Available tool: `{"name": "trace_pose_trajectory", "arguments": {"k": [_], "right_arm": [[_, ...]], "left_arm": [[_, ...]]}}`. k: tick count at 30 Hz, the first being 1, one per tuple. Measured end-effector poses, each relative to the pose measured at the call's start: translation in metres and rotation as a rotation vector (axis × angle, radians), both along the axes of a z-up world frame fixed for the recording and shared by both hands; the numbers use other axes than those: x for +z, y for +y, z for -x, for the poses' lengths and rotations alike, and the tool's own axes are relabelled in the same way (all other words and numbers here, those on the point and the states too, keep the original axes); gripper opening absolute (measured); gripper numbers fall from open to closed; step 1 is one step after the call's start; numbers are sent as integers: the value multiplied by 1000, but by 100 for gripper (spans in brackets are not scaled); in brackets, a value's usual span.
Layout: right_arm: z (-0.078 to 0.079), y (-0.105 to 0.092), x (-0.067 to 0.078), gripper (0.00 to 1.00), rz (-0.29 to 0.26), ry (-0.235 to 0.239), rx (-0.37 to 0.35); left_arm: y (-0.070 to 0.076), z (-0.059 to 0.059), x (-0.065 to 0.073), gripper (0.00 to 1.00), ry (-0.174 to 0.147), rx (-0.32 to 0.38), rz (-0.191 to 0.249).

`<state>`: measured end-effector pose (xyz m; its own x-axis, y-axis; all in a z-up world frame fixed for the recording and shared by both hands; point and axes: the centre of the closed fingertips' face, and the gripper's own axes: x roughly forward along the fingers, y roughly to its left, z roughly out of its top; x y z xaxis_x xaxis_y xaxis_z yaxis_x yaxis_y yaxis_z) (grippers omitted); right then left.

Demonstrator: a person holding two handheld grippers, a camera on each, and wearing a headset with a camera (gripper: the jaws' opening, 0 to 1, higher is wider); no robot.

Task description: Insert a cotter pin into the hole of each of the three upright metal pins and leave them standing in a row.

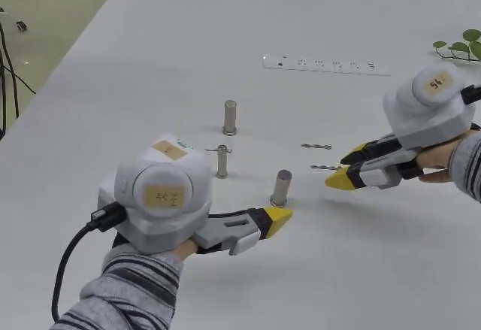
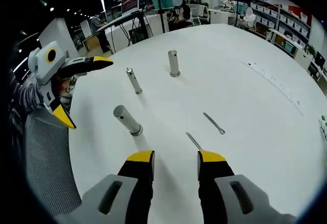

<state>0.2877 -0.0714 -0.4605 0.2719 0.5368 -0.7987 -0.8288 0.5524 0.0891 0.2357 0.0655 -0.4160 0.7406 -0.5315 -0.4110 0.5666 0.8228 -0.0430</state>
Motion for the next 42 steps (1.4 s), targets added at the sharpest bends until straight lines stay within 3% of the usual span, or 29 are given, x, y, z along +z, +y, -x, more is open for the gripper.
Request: {"name": "trace_pose_trajectory", "arguments": {"k": [6,8,16,22,25,28,37,42], "right_arm": [[-10,-6,-13,26,73,14,42],[-11,-7,-18,23,90,38,52],[-22,-8,-28,17,164,13,102],[-24,-11,-31,8,209,24,124],[-24,-12,-32,4,239,-2,174],[-26,-14,-32,0,254,1,164],[-26,-14,-32,0,319,-59,257],[-28,-18,-30,0,326,-80,230]], "left_arm": [[-3,2,1,97,-10,-16,-11],[-4,2,-1,97,-2,-14,-8],[-4,3,-1,96,2,-21,-12],[-3,3,-2,95,8,-19,-21],[-2,3,-3,95,11,-19,-21],[-3,3,-3,94,13,-25,-21],[-3,4,-5,94,24,-28,-35],[-2,3,-5,94,25,-19,-29]]}}
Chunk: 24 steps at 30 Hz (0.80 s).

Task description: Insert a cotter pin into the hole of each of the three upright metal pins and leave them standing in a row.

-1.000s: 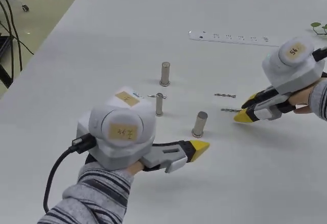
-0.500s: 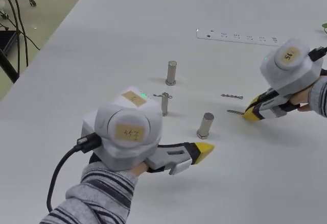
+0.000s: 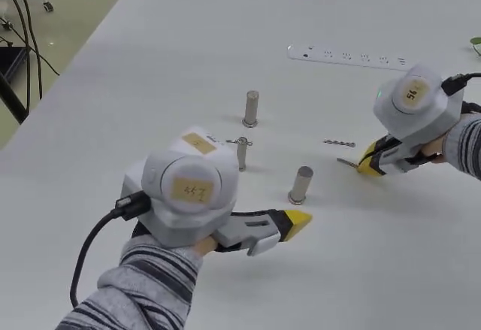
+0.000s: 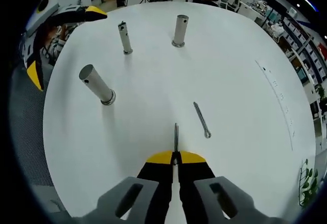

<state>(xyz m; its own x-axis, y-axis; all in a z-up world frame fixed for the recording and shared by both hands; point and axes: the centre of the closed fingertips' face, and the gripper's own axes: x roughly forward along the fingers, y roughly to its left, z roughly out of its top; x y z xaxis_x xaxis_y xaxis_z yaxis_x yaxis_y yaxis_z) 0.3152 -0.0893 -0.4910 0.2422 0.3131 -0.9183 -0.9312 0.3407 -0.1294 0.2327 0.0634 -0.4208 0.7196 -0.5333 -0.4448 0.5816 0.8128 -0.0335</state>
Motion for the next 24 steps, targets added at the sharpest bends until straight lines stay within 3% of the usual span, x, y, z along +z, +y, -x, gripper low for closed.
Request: {"name": "trace_pose_trajectory", "arguments": {"k": [10,24], "right_arm": [[12,-7,16,0,-17,-66,-9],[46,13,47,0,-34,-188,136]], "left_arm": [[-9,3,1,90,0,-30,4],[-27,12,3,77,4,-99,29]]}}
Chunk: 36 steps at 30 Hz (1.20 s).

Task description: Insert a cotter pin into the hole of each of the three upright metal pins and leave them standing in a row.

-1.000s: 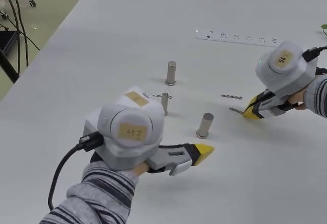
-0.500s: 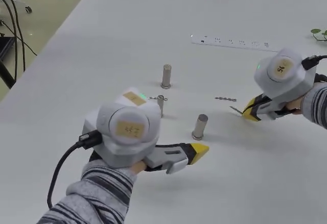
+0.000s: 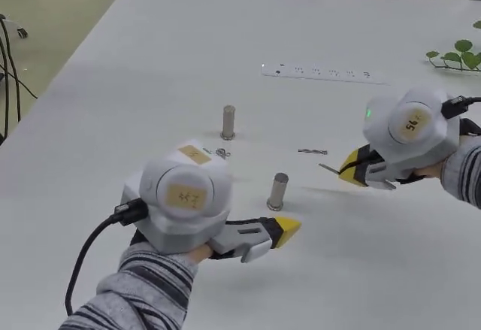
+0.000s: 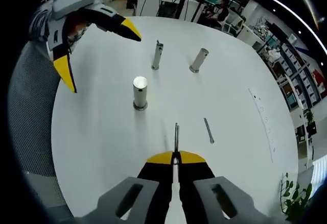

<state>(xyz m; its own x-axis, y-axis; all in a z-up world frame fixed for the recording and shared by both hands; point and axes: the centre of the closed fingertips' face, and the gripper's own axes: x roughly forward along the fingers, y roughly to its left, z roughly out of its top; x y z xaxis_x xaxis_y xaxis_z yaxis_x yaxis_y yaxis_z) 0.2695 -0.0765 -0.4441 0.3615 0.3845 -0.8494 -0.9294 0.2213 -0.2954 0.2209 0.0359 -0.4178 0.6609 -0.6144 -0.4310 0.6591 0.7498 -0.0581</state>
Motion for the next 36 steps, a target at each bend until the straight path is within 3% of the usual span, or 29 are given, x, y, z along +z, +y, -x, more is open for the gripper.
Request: {"name": "trace_pose_trajectory", "arguments": {"k": [10,20,23,28,36], "right_arm": [[23,16,7,0,-4,-47,118],[48,32,7,0,30,-131,264],[55,39,9,0,12,-136,283],[63,47,13,0,-11,-155,313],[74,60,20,0,-57,-172,344]], "left_arm": [[-9,7,1,62,34,-34,56],[-22,16,4,43,83,-78,155],[-25,18,3,39,97,-89,171],[-28,22,4,30,141,-96,239],[-31,23,6,16,174,-92,313]]}}
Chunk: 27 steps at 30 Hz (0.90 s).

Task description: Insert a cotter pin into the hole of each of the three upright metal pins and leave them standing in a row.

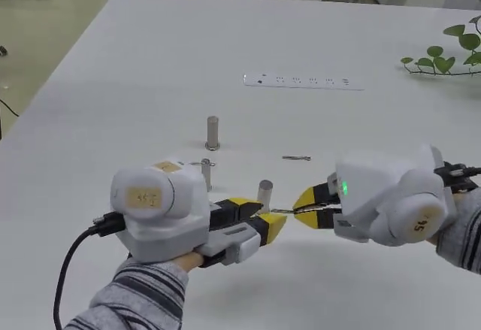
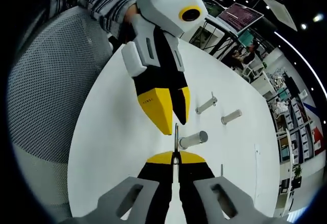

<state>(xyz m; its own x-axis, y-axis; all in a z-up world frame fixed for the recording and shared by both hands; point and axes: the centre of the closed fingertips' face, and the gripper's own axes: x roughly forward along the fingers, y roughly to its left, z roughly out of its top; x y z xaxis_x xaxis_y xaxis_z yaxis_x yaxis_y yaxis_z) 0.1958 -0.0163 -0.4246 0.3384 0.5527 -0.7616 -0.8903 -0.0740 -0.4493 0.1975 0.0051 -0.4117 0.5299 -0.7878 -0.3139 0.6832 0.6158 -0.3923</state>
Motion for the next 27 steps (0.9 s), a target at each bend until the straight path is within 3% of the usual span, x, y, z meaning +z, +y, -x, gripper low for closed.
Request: {"name": "trace_pose_trajectory", "arguments": {"k": [10,19,27], "right_arm": [[4,8,6,0,-37,-2,2],[4,13,9,0,-59,-3,-7],[2,13,12,0,-75,2,-25]], "left_arm": [[-3,2,5,5,21,-1,63],[-4,3,8,0,21,-7,82],[-5,3,10,0,-15,-16,71]]}}
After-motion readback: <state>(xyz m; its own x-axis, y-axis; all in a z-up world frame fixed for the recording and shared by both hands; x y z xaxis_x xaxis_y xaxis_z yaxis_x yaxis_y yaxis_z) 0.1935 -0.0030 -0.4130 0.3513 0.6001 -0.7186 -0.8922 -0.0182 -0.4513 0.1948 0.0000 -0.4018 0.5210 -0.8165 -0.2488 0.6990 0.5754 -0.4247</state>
